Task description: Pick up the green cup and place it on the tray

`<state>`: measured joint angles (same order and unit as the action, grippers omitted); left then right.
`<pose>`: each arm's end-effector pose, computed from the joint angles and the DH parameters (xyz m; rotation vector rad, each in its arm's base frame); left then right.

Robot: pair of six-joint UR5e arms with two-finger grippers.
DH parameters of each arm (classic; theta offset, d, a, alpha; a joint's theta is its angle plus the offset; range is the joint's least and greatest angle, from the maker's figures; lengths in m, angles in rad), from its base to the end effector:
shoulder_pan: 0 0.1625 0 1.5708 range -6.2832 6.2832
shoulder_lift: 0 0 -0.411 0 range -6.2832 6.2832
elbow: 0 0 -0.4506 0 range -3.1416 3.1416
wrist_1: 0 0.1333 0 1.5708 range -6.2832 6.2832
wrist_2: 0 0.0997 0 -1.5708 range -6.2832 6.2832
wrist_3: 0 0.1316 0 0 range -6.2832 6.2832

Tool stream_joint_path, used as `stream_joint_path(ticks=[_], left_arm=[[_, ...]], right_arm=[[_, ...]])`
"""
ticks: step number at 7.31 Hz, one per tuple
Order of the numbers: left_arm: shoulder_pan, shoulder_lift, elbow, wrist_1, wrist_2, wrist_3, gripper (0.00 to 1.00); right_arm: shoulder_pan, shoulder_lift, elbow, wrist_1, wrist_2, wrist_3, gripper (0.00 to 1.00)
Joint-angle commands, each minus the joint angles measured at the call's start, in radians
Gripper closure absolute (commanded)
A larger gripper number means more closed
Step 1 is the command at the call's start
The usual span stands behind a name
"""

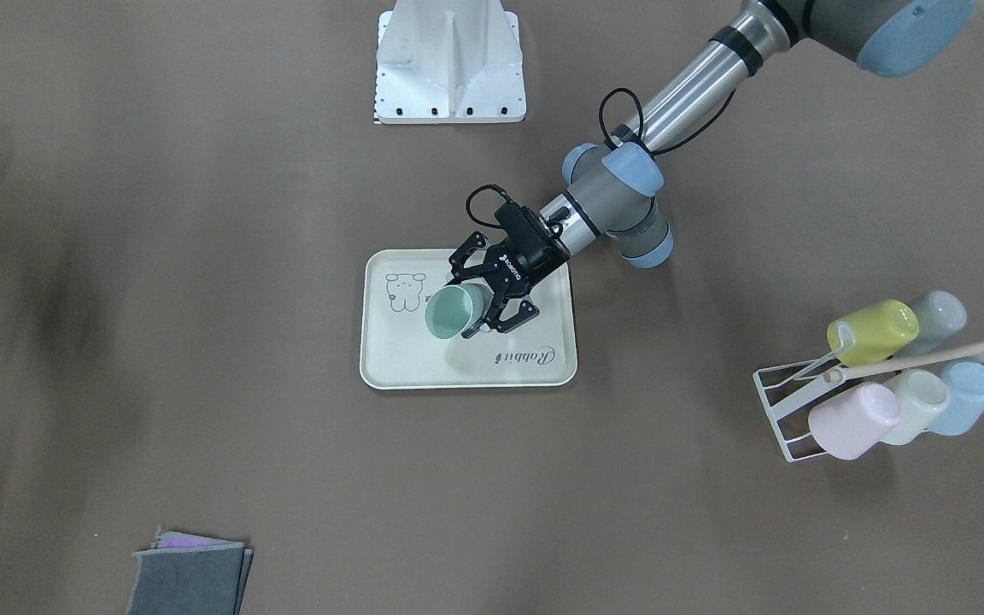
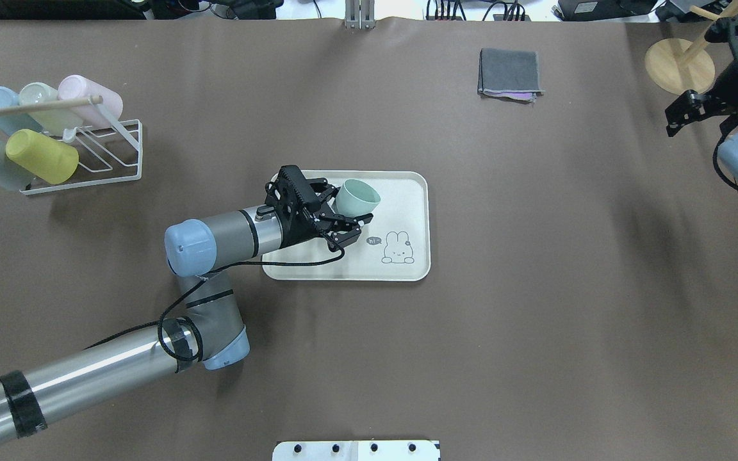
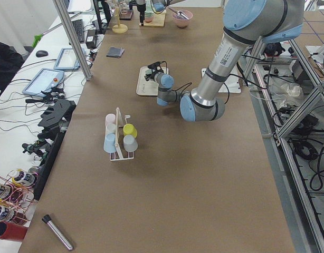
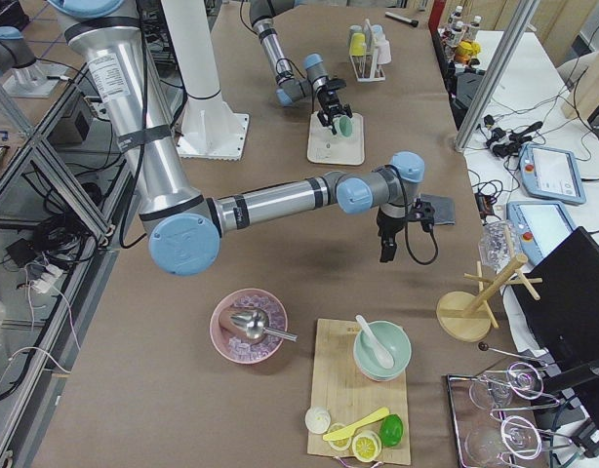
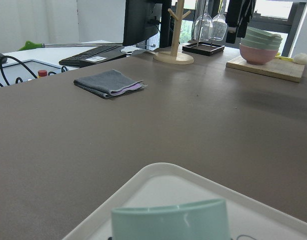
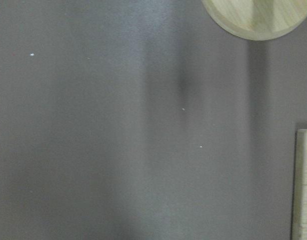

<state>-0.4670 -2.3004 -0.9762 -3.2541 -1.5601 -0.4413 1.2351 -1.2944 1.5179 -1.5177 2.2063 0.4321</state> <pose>0.6748 -0.4911 0.2793 1.3247 1.2804 0.4573 -0.1707 -0.6568 0.5327 0.0113 -0.6853 0.0047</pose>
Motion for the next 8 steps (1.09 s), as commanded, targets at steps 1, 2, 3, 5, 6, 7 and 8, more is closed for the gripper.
stream_joint_path(ticks=[1, 2, 3, 5, 6, 7, 8], left_arm=[[0.001, -0.004, -0.001, 0.001, 0.000, 0.000, 0.51], [0.001, -0.004, -0.004, 0.001, 0.000, 0.001, 0.41], [-0.001, -0.004, -0.013, 0.002, 0.000, 0.004, 0.23], [-0.001, -0.001, -0.016, 0.001, 0.000, 0.030, 0.02], [-0.001, 0.004, -0.019, -0.001, 0.000, 0.030, 0.02], [-0.001, 0.009, -0.024, -0.003, -0.001, 0.030, 0.02], [-0.001, 0.012, -0.030, -0.006, -0.002, 0.029, 0.02]], right_arm=[[0.073, -0.148, 0.181, -0.120, 0.007, -0.146, 0.00], [0.136, -0.198, 0.227, -0.168, 0.012, -0.247, 0.00], [0.209, -0.248, 0.240, -0.174, 0.019, -0.339, 0.00], [0.279, -0.315, 0.217, -0.173, 0.018, -0.522, 0.00], [0.318, -0.334, 0.191, -0.168, 0.024, -0.556, 0.00], [0.337, -0.348, 0.177, -0.162, 0.044, -0.567, 0.00], [0.357, -0.350, 0.177, -0.164, 0.059, -0.569, 0.00]])
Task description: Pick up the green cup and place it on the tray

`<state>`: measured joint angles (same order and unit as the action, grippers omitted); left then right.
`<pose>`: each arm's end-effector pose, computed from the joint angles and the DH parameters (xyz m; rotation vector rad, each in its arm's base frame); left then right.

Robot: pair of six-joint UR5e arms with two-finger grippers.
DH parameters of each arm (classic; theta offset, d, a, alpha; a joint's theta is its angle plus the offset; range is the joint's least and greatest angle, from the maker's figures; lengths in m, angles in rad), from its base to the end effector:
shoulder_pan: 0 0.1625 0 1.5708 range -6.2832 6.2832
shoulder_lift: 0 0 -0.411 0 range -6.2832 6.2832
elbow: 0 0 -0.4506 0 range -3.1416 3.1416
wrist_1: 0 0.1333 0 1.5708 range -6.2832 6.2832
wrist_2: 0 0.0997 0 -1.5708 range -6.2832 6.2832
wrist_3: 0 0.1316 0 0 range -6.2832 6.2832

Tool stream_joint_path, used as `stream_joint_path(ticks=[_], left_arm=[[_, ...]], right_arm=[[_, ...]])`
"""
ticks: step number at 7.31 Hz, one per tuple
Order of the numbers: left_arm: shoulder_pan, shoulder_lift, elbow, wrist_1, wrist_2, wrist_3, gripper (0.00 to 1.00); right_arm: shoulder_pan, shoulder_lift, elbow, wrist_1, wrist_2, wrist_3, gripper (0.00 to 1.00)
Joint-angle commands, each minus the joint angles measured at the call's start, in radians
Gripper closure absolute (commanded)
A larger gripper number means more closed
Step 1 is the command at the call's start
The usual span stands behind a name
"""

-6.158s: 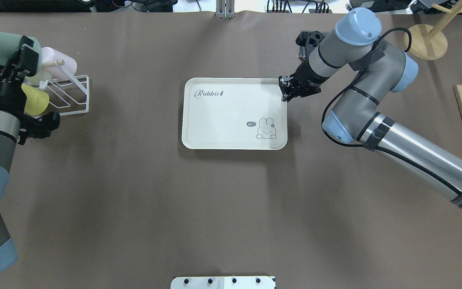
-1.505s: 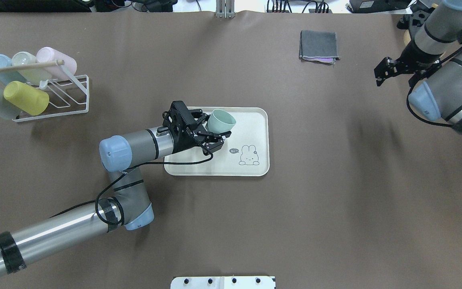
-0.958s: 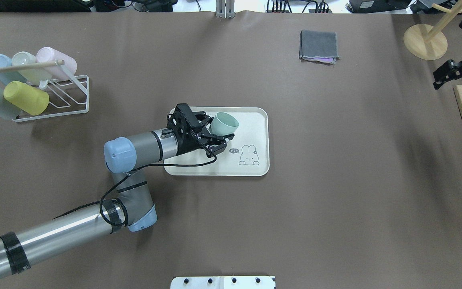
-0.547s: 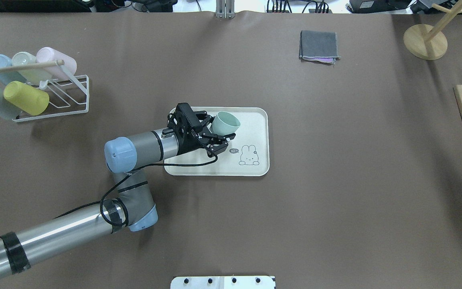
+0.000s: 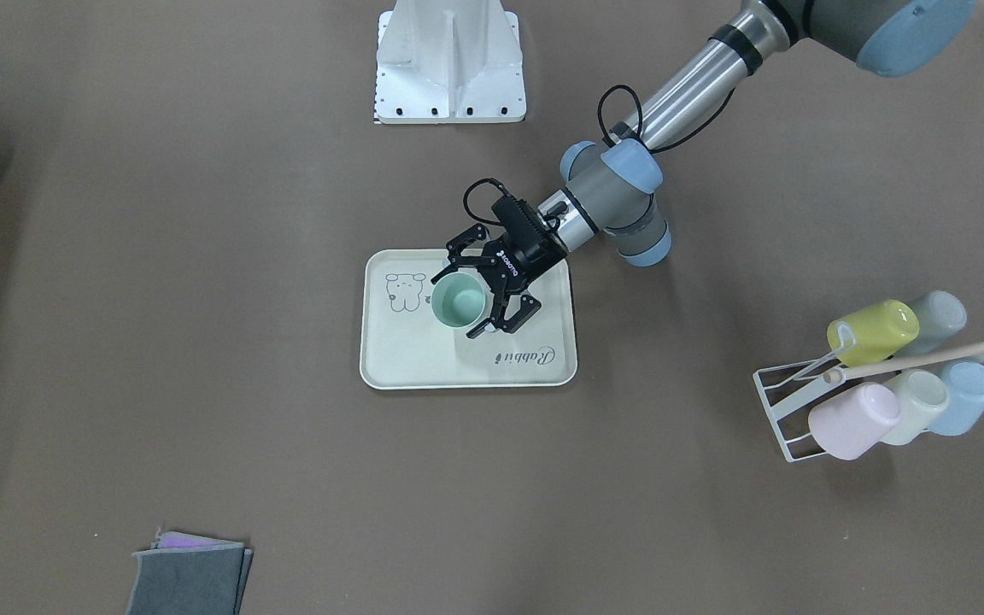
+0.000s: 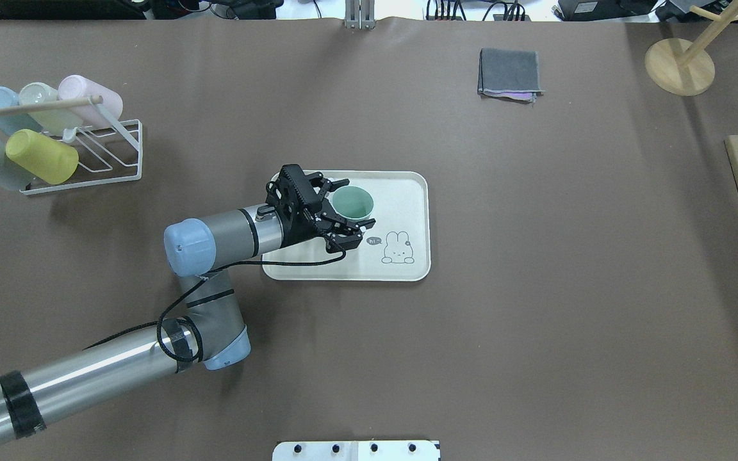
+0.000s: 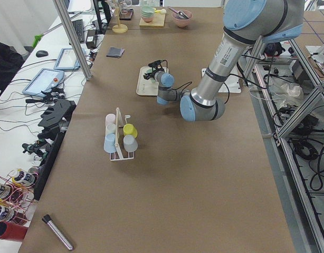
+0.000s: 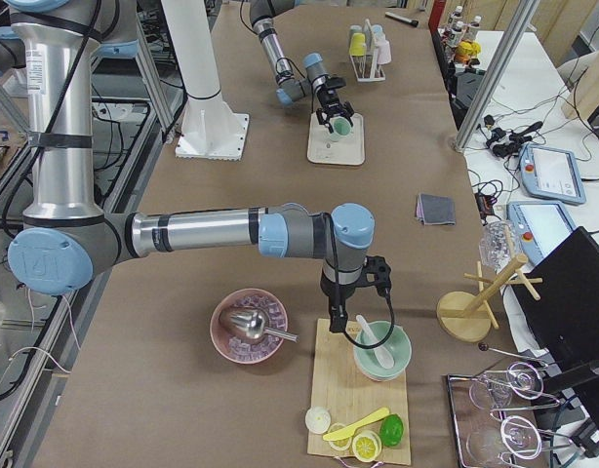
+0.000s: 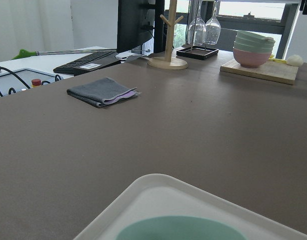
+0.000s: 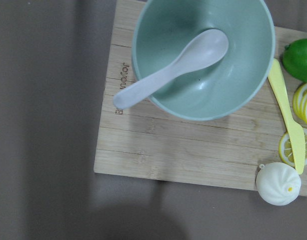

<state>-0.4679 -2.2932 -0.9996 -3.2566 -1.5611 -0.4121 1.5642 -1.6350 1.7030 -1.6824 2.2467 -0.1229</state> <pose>0.6693 -0.4890 0.2722 1.3586 1.2753 0.4734 0.0476 -0.5186 0.6490 -0.0026 -0.6774 -0.1098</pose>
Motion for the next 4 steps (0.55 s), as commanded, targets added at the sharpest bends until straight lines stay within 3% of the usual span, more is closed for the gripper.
stream_joint_path(ticks=[1, 4], left_arm=[[-0.002, 0.018, -0.019, -0.003, -0.001, 0.001, 0.02], [-0.003, 0.112, -0.146, -0.002, -0.005, -0.008, 0.02]], right_arm=[[0.036, -0.009, -0.008, 0.001, 0.025, -0.014, 0.00], [0.036, -0.003, -0.009, 0.004, 0.028, -0.011, 0.00]])
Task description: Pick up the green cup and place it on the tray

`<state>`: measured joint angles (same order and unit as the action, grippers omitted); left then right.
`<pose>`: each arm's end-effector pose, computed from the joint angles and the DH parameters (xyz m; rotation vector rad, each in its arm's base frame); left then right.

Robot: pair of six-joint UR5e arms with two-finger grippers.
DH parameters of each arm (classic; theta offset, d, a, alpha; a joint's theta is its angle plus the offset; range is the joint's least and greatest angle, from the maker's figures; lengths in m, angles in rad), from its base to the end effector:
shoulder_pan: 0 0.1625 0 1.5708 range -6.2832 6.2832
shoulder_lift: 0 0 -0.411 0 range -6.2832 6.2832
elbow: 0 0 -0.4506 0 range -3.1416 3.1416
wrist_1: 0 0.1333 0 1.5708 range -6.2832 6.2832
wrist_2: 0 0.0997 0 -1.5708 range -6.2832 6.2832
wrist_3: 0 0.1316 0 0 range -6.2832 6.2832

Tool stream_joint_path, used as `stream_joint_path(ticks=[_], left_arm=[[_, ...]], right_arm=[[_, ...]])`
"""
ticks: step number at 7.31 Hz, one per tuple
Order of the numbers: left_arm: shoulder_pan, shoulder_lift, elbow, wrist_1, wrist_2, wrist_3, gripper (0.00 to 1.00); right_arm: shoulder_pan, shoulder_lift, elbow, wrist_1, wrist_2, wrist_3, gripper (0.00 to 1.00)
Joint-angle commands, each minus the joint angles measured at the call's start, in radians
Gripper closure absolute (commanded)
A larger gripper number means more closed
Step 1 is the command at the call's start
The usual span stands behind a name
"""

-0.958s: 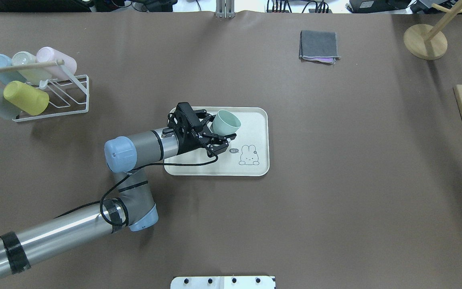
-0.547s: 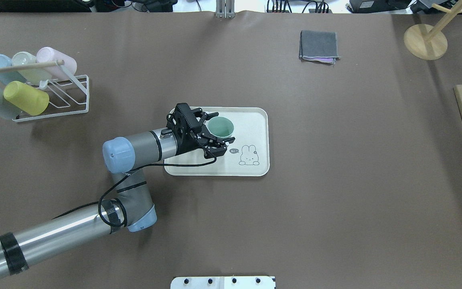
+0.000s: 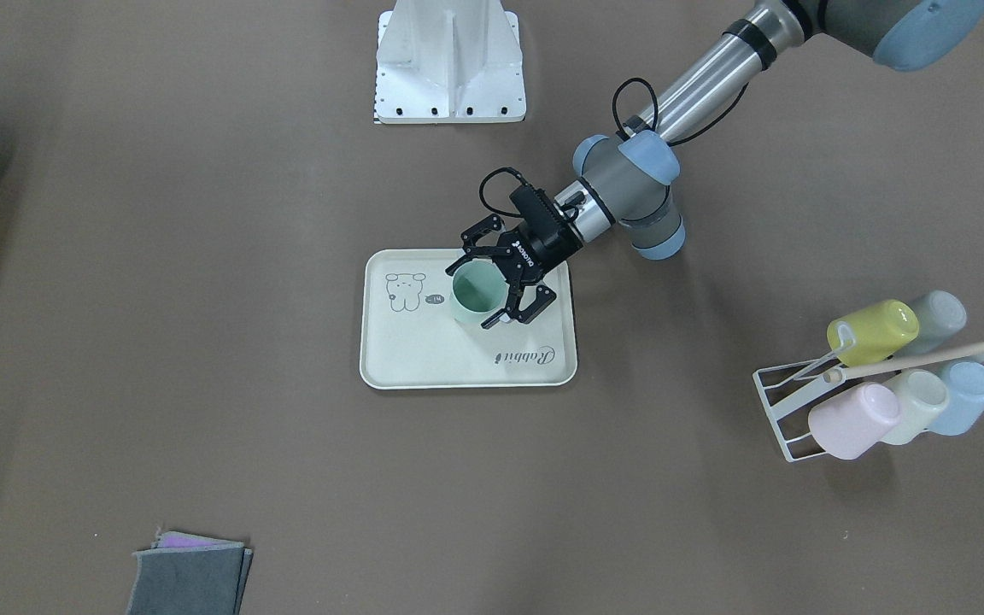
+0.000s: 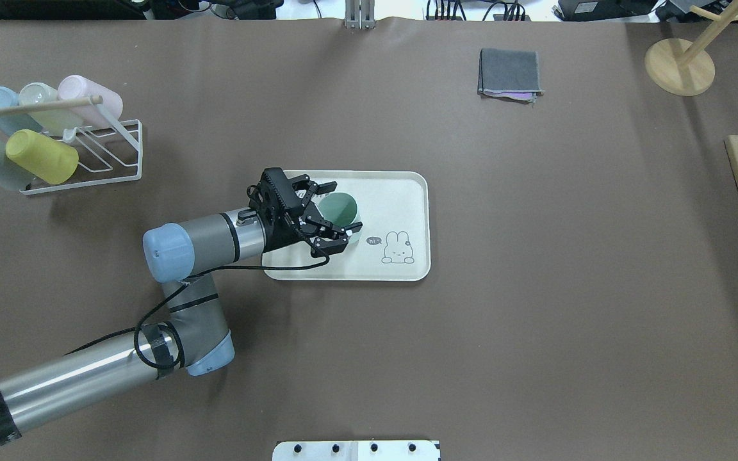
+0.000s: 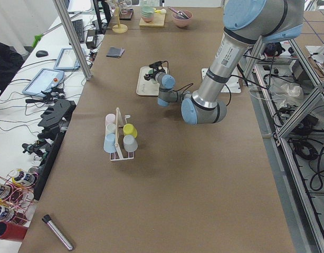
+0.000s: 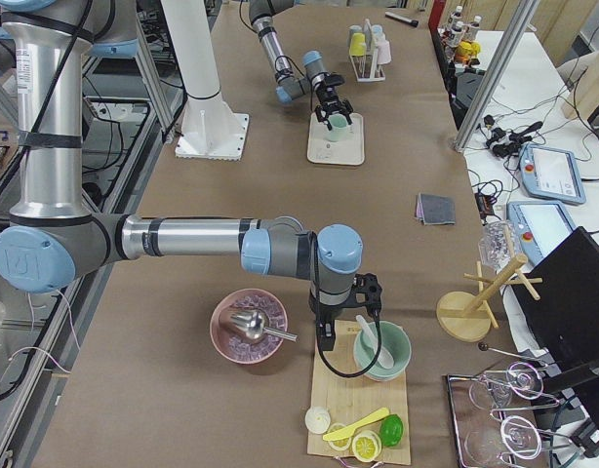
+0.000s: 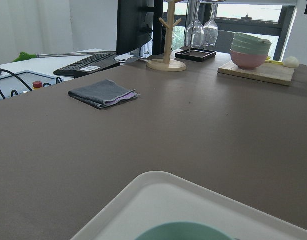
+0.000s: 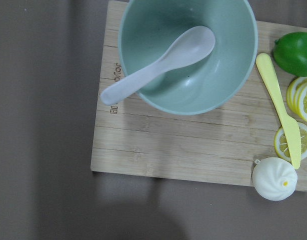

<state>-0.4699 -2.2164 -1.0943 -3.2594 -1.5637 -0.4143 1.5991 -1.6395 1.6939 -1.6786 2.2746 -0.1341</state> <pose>0.6431 -0.4772 0.2821 1.3722 1.2911 0.4678 0.0627 -0.5144 0.6535 0.0061 -0.7057 -0.0826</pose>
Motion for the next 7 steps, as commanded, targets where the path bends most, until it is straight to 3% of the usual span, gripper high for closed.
stream_joint_path(ticks=[1, 4, 5, 6, 7], left_arm=[[-0.001, 0.037, -0.088, 0.006, -0.004, -0.012, 0.02], [-0.006, 0.032, -0.255, 0.081, -0.004, -0.017, 0.02], [-0.019, 0.024, -0.368, 0.207, -0.006, -0.017, 0.02], [-0.033, 0.015, -0.498, 0.415, -0.007, -0.014, 0.02], [-0.056, -0.006, -0.565, 0.581, -0.007, -0.008, 0.02]], right_arm=[[0.001, 0.003, 0.000, 0.000, 0.000, 0.001, 0.00], [0.001, 0.007, 0.000, 0.000, 0.002, 0.001, 0.00], [0.001, 0.010, 0.001, 0.000, 0.002, 0.002, 0.00], [0.001, 0.012, 0.001, -0.001, 0.003, 0.007, 0.00], [0.001, 0.012, 0.001, 0.000, 0.017, 0.013, 0.00]])
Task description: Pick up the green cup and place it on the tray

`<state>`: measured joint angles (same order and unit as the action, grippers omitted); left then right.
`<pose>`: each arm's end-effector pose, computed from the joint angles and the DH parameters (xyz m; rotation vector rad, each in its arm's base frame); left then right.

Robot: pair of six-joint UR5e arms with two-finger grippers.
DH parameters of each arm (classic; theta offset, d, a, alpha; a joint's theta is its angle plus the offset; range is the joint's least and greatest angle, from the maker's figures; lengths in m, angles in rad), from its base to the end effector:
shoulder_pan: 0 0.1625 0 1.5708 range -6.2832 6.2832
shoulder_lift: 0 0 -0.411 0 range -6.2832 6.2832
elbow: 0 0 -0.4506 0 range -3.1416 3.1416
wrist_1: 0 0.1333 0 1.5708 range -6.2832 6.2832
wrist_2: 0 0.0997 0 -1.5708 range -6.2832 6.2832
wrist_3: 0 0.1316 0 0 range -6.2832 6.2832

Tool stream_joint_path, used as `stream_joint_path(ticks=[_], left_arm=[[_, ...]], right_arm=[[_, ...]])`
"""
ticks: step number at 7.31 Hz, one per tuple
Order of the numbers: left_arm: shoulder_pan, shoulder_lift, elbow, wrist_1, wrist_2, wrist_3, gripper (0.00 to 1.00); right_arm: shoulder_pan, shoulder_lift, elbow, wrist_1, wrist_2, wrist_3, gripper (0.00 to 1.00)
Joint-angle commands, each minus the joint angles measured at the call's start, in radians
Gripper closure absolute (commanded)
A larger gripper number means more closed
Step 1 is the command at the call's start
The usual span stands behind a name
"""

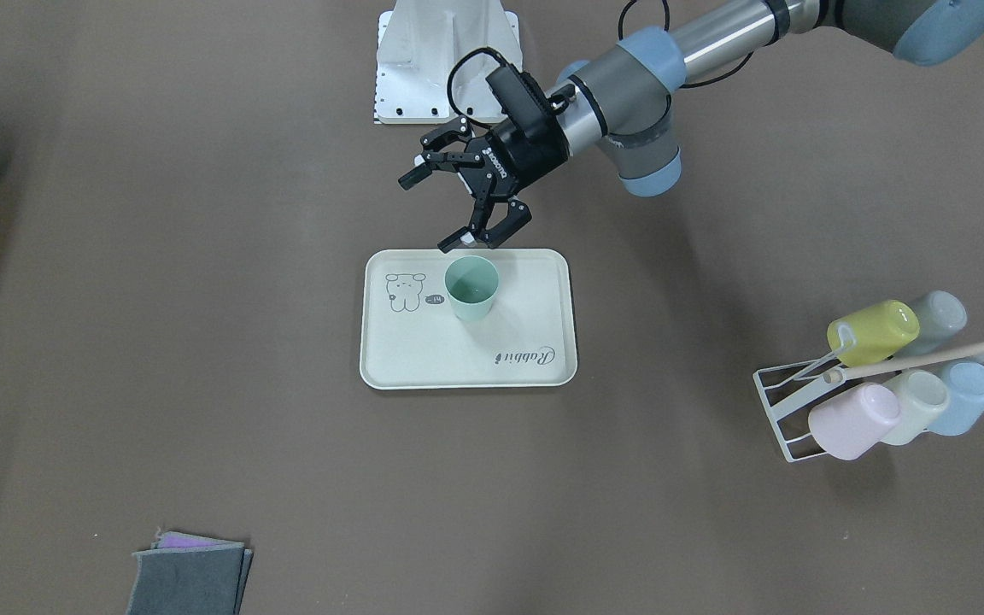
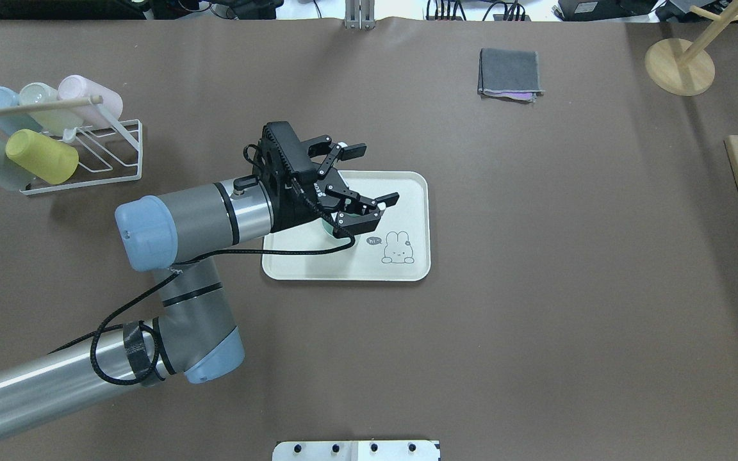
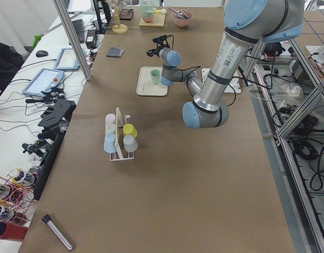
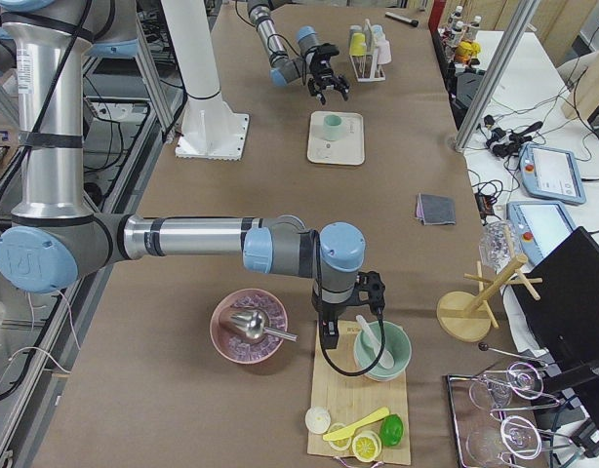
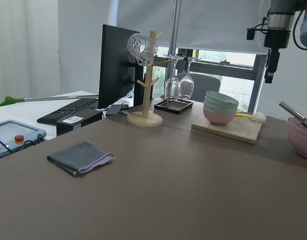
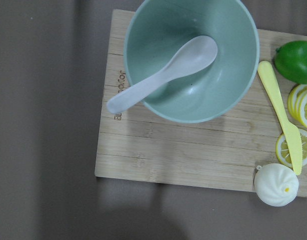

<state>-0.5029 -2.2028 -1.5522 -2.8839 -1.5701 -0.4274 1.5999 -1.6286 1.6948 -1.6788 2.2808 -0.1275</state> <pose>0.5489 -0.4542 0.0954 1.4303 1.3256 0.4262 0.0627 -0.5197 0.6469 0.0156 -0.7110 -0.0794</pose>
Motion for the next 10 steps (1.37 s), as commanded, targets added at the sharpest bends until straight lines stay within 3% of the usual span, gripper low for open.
stream_joint_path(ticks=[1, 4, 5, 7, 8, 9, 10], left_arm=[[-0.045, -0.058, -0.114, 0.319, 0.007, 0.015, 0.02], [-0.167, -0.033, -0.118, 0.668, 0.117, 0.015, 0.02], [-0.231, 0.015, -0.115, 0.720, 0.114, 0.016, 0.02], [-0.353, 0.052, -0.202, 1.003, 0.085, 0.015, 0.02], [-0.447, 0.084, -0.251, 1.137, -0.018, 0.016, 0.02], [-0.582, 0.095, -0.249, 1.223, -0.258, 0.016, 0.02], [-0.703, 0.180, -0.246, 1.247, -0.476, 0.016, 0.02]], right_arm=[[0.000, 0.001, 0.000, 0.001, 0.011, 0.009, 0.00], [-0.002, 0.007, 0.000, 0.001, 0.012, 0.011, 0.00], [-0.002, 0.010, 0.000, -0.001, 0.012, 0.012, 0.00], [-0.002, 0.010, 0.002, 0.001, 0.016, 0.012, 0.00], [-0.002, 0.010, 0.002, 0.001, 0.017, 0.012, 0.00], [-0.002, 0.010, 0.003, 0.001, 0.017, 0.012, 0.00], [-0.003, 0.010, 0.003, 0.001, 0.017, 0.019, 0.00]])
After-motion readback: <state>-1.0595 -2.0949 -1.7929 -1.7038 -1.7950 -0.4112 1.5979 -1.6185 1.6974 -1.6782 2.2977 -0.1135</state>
